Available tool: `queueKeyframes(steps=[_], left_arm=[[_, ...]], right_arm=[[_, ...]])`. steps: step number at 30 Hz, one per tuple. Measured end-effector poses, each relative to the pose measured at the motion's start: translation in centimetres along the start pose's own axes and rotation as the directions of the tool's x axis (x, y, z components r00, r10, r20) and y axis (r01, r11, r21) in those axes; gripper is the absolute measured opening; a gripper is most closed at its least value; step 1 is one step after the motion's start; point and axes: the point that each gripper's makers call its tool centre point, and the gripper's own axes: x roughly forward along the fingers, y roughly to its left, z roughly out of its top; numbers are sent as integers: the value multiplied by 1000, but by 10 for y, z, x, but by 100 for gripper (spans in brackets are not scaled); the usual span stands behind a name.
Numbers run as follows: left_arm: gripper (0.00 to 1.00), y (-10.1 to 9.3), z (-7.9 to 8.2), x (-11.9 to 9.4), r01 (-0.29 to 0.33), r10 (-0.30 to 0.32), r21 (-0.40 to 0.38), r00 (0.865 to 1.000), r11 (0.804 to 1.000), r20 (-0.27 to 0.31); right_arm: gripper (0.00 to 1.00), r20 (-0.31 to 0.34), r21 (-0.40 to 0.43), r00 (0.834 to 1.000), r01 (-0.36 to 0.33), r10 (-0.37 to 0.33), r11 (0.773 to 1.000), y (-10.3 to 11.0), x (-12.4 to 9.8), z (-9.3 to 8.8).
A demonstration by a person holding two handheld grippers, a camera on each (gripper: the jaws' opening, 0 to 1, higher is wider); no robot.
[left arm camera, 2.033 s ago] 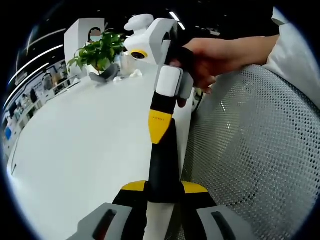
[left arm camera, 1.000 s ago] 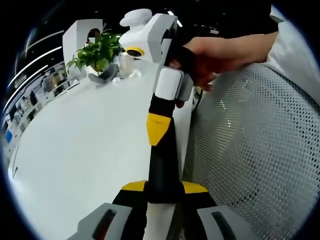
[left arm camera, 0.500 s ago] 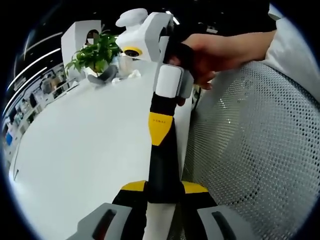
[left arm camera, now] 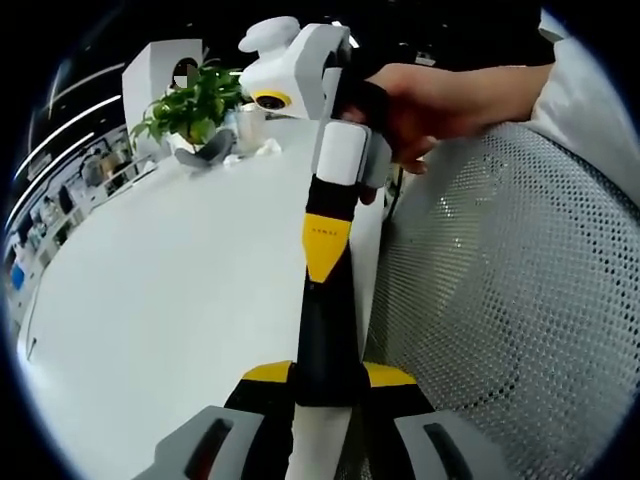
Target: Press the specified remote control buttons in sequence, fully releasing each button before pressing the next.
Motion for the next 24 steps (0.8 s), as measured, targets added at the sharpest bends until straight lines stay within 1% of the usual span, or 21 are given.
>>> queueKeyframes(steps=[5,9,11,14,18,24], left_arm=[[24,2,1,0,-4,4,-16,1000,1000,2],[24,1,0,0,-5,5,-12,1000,1000,2],[24,1,0,0,-5,5,-13,1000,1000,2],[24,1,0,0,-6,6,-14,1000,1000,3],[24,1,0,0,-6,6,-16,1000,1000,5],[24,1,0,-1,-4,4,-19,1000,1000,7]], right_arm=[[0,-22,-10,1000,-3,3,1000,2,2,-4],[0,-19,-23,1000,8,-8,1000,1,2,-3],[0,-32,-22,999,10,-11,1000,0,3,-6],[0,-27,-25,1000,11,-11,1000,0,3,-5],[0,-27,-56,999,24,-26,998,1,3,-5],[0,-27,-55,999,21,-23,998,0,4,-5]])
